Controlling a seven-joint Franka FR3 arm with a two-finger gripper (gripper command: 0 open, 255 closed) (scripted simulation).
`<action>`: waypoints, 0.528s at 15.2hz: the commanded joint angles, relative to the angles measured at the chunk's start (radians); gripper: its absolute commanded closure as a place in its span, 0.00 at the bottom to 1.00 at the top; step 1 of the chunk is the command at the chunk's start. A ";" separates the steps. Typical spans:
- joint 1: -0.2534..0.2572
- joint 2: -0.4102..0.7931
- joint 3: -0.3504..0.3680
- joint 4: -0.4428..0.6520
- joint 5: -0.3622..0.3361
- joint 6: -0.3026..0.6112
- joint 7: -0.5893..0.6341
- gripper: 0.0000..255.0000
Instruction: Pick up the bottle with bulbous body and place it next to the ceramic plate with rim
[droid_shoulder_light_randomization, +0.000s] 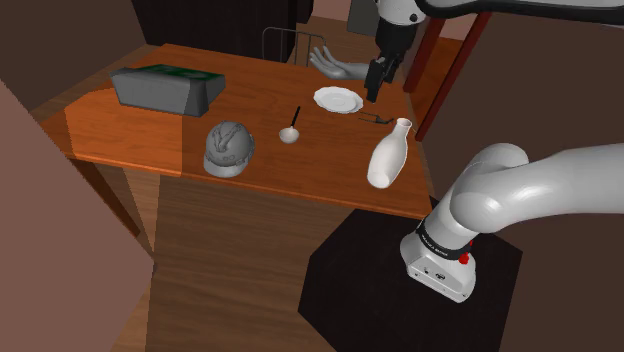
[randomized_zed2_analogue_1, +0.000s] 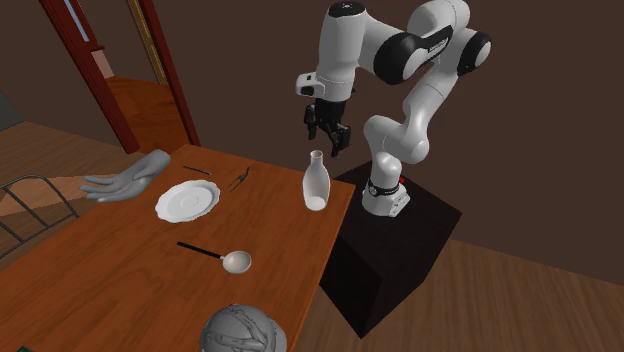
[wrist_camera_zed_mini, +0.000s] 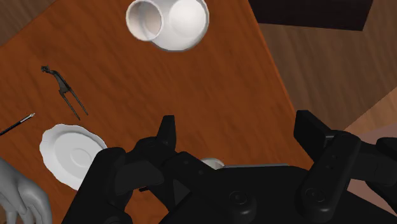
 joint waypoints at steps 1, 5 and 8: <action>0.000 0.000 0.000 0.000 0.000 0.000 0.000 0.00; -0.011 -0.114 -0.108 -0.137 -0.027 0.049 -0.113 0.00; -0.032 -0.186 -0.197 -0.226 -0.061 0.081 -0.201 0.00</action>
